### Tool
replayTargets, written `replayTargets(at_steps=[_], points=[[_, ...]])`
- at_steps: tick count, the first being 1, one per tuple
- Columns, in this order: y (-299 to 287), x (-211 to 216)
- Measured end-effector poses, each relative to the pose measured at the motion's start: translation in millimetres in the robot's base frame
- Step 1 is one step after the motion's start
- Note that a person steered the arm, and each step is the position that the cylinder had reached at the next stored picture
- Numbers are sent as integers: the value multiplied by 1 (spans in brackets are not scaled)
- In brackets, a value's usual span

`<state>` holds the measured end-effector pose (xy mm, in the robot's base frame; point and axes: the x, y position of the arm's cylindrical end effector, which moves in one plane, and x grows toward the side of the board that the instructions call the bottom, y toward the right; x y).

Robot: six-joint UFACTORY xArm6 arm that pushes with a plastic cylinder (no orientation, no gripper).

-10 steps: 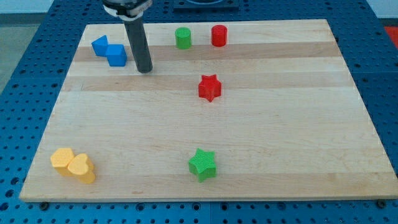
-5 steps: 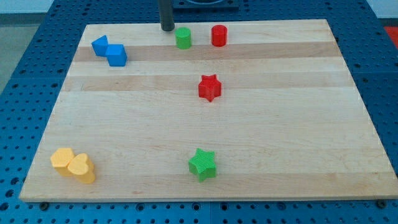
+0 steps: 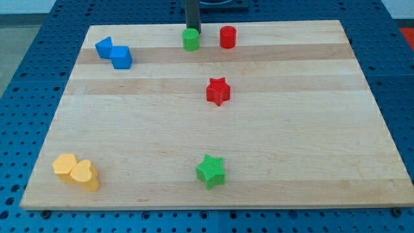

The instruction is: Slide the green circle above green star

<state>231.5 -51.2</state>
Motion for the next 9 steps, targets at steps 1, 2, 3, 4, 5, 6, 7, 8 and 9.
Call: replayTargets(at_steps=[1,2,3,4,5,6,7,8,9], points=[[-5,38],[-8,82],[-11,128],[-13,179],[-14,224],[-14,237],[-14,187],[-27,165],[-78,191]])
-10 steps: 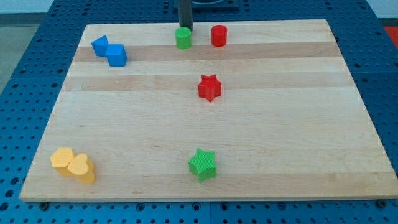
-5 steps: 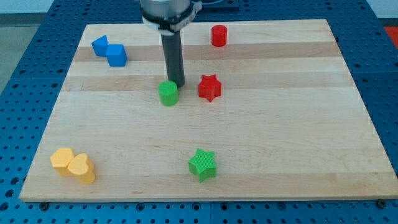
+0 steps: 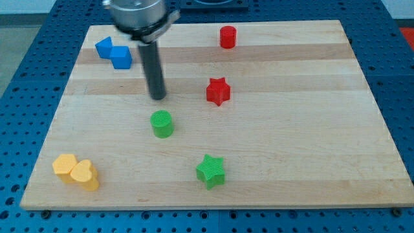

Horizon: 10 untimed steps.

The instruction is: Slide the green circle above green star

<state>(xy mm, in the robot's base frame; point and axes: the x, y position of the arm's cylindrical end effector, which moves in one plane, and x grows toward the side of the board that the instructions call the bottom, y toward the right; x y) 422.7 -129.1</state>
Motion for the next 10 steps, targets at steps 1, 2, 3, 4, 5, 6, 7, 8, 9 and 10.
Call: replayTargets(at_steps=[1,2,3,4,5,6,7,8,9,10], points=[[-5,11],[-4,24],[9,64],[24,103],[47,129],[53,135],[30,135],[4,131],[-9,105],[18,75]])
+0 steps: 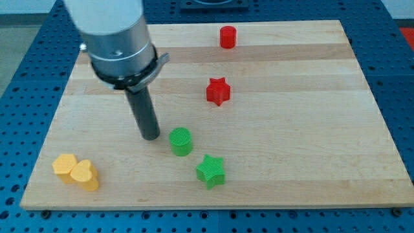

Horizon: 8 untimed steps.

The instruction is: Slide the green circle above green star

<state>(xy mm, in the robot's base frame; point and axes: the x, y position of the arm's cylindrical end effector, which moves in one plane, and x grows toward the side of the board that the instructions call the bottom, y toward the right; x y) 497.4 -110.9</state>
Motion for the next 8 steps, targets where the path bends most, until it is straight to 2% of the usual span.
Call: replayTargets(at_steps=[1,3,4,5,8], points=[[0,6],[41,38],[39,32],[42,-11],[56,6]])
